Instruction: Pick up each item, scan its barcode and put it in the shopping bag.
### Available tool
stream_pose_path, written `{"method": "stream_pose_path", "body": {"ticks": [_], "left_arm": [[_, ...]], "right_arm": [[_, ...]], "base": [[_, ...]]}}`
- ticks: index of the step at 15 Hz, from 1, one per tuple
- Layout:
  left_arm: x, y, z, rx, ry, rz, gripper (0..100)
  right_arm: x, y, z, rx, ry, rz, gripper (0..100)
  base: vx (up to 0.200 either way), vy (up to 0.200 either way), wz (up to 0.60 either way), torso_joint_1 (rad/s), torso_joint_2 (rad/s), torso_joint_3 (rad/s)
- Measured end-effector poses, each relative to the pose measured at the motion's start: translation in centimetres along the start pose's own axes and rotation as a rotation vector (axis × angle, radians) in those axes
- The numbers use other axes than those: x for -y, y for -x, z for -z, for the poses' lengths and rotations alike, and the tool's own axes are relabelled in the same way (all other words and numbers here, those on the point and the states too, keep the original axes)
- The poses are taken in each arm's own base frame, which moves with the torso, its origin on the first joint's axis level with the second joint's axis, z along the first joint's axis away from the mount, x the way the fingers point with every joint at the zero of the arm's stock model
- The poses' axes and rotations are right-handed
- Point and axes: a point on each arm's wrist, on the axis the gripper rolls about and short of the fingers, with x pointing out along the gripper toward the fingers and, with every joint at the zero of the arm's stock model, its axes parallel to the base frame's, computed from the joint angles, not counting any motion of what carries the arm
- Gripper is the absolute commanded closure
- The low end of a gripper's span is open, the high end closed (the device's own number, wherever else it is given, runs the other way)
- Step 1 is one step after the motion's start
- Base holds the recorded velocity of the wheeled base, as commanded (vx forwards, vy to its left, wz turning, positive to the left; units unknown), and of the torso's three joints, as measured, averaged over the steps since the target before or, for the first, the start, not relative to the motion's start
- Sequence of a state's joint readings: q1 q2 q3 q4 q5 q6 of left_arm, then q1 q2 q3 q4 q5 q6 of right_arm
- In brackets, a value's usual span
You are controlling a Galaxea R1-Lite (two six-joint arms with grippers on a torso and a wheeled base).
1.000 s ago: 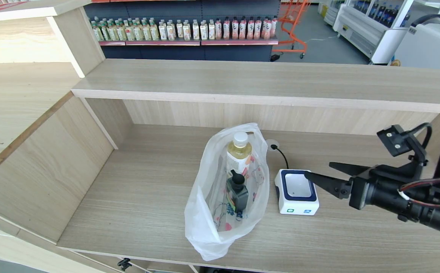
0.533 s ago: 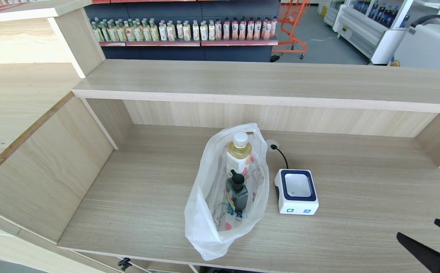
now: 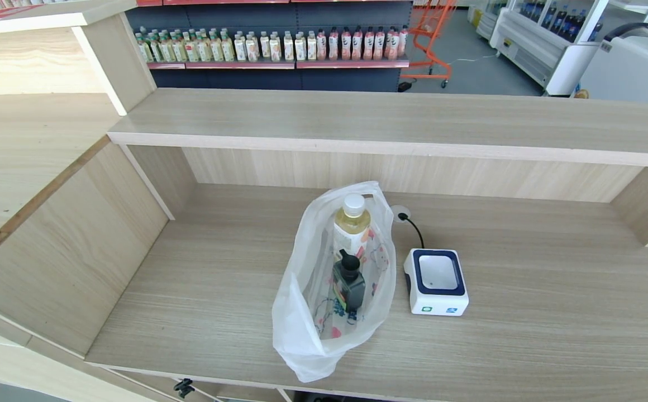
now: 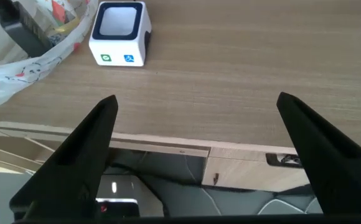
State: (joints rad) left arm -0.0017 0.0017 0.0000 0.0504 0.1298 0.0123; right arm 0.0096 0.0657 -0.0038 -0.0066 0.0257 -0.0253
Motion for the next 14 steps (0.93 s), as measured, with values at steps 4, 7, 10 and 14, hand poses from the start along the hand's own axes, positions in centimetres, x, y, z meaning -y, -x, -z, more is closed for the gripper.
{"method": "stream_pose_path", "body": {"ticks": [4,7,10,14], "left_arm": [[0.00,0.00,0.00,0.000,0.000,0.000,0],[0.00,0.00,0.00,0.000,0.000,0.000,0],[0.00,0.00,0.00,0.000,0.000,0.000,0],[0.00,0.00,0.00,0.000,0.000,0.000,0]], "right_arm": [[-0.03,0.43,0.23,0.056,-0.005,0.008,100],[-0.04,0.48,0.28,0.063,-0.002,0.009,100],[-0.04,0.50,0.29,0.065,0.000,0.009,100],[-0.03,0.50,0.29,0.065,0.000,0.009,100]], "base": [[0.000,0.000,0.00,0.000,0.00,0.000],[0.000,0.000,0.00,0.000,0.00,0.000],[0.000,0.000,0.00,0.000,0.00,0.000],[0.000,0.000,0.00,0.000,0.00,0.000]]}}
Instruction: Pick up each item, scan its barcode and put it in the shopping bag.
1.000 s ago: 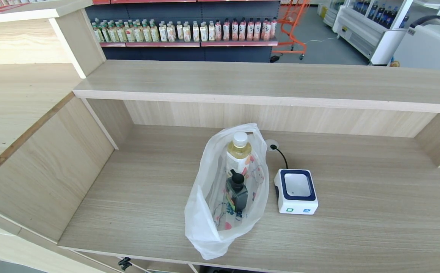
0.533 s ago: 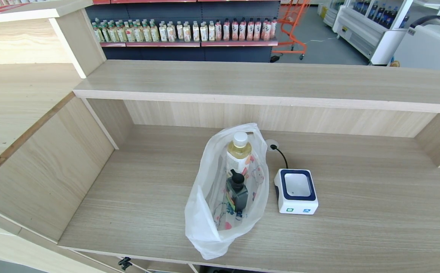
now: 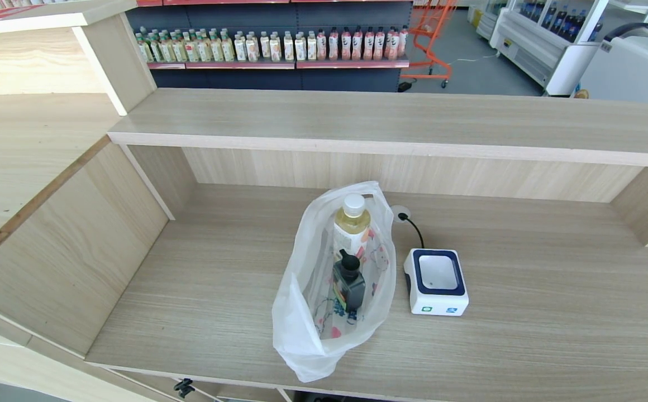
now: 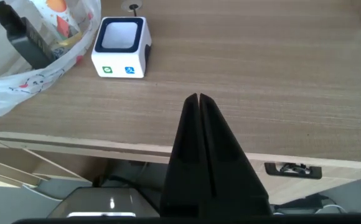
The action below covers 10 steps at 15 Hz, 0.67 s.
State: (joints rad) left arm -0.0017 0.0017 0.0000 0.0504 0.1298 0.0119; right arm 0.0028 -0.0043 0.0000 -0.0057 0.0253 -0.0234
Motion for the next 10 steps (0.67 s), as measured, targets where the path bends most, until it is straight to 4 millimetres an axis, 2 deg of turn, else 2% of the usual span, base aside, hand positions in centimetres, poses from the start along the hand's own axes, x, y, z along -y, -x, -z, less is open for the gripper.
{"method": "stream_pose_path", "body": {"ticks": [3,10], "left_arm": [[0.00,0.00,0.00,0.000,-0.001,0.000,0],[0.00,0.00,0.00,0.000,-0.002,-0.002,0]], "right_arm": [[0.00,0.00,0.00,0.000,0.000,0.000,100],[0.00,0.00,-0.01,0.000,0.000,-0.001,100]], "base": [[0.000,0.000,0.00,0.000,0.00,0.000],[0.000,-0.200,0.00,0.002,0.00,0.003]]}}
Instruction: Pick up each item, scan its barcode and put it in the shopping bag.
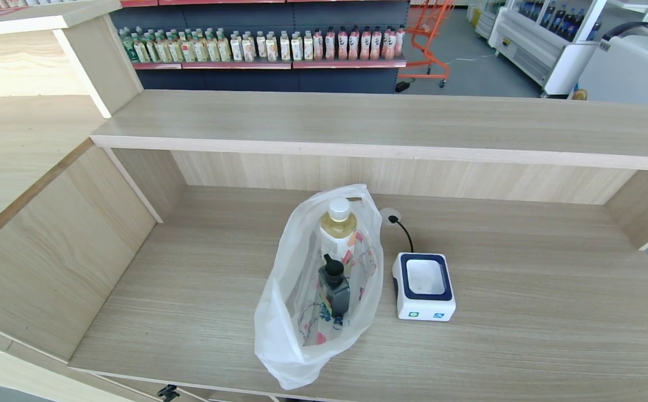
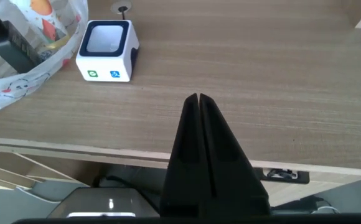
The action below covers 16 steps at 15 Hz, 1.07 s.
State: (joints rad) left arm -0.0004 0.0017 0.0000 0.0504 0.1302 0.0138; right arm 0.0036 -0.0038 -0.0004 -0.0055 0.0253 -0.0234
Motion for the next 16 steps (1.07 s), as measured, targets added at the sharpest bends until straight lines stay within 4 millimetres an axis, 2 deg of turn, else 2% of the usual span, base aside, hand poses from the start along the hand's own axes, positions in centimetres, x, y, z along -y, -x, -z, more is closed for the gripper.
{"method": "stream_pose_path", "body": {"ticks": [3,6,7,16], "left_arm": [[0.00,0.00,0.00,0.000,0.000,0.001,0],[0.00,0.00,0.00,0.000,0.001,0.000,0],[0.00,0.00,0.00,0.000,-0.001,0.002,0],[0.00,0.00,0.00,0.000,0.000,0.003,0]], "right_arm": [[0.00,0.00,0.01,0.000,0.000,0.001,100],[0.00,0.00,0.02,-0.001,0.000,0.000,100],[0.00,0.00,0.02,-0.002,0.000,0.001,100],[-0.01,-0.01,0.01,-0.001,0.000,0.002,100]], "base": [[0.000,-0.200,0.00,0.001,0.00,0.005],[0.000,0.000,0.00,0.000,0.00,0.000],[0.200,0.000,0.00,0.002,0.01,0.002],[0.000,0.000,0.00,0.000,0.00,0.000]]}}
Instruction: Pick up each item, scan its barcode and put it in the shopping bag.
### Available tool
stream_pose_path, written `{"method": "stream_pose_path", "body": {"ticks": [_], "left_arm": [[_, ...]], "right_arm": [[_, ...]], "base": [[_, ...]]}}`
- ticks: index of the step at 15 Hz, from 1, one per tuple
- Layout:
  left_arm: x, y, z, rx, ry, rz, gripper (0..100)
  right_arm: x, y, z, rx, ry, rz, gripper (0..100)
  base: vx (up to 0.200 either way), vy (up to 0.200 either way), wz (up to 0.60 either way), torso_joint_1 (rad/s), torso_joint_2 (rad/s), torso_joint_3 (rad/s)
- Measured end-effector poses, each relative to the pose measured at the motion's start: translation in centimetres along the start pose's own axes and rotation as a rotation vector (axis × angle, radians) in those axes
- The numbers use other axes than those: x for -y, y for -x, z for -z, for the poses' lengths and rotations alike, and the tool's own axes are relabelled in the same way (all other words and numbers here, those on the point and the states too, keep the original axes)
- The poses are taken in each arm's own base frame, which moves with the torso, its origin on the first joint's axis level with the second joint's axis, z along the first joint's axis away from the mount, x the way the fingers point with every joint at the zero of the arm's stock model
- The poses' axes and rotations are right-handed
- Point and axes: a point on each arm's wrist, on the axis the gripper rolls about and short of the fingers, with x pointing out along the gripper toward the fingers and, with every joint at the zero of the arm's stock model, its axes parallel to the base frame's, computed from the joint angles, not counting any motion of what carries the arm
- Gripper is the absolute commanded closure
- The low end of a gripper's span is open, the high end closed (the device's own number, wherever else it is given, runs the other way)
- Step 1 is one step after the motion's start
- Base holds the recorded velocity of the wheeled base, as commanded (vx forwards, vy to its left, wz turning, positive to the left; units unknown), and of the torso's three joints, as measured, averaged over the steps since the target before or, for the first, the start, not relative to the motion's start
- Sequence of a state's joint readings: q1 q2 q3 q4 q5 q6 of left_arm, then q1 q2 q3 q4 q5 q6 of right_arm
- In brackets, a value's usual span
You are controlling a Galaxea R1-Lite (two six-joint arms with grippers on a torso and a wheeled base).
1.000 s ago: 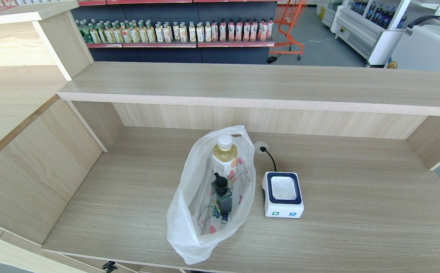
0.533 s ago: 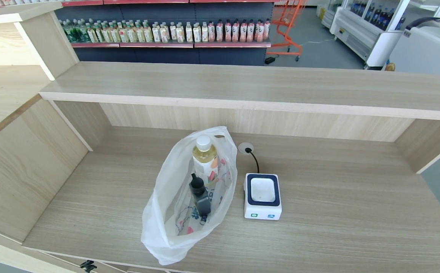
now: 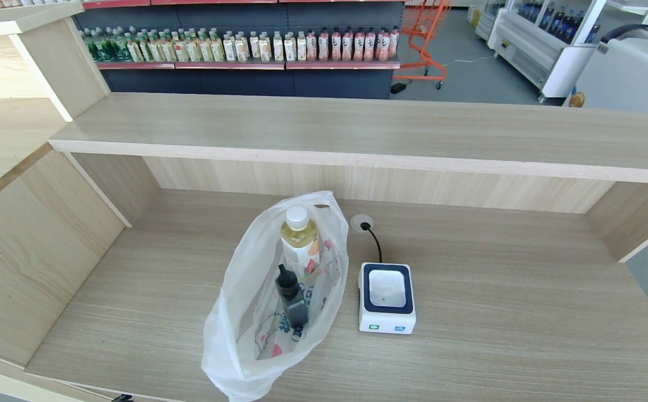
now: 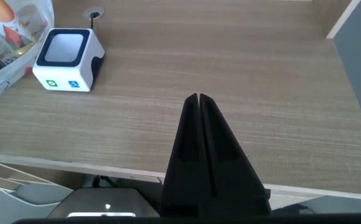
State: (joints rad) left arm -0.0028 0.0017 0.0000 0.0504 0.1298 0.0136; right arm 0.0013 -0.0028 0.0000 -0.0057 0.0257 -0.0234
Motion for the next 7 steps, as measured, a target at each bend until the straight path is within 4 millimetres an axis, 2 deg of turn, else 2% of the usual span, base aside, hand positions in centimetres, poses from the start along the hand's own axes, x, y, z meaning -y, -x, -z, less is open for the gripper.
{"method": "stream_pose_path", "body": {"ticks": [7], "left_arm": [[0.00,0.00,0.00,0.000,0.000,-0.001,0]], "right_arm": [[0.00,-0.01,0.00,-0.001,0.000,-0.002,100]], "base": [[0.000,0.000,0.00,0.000,0.00,0.000]]}}
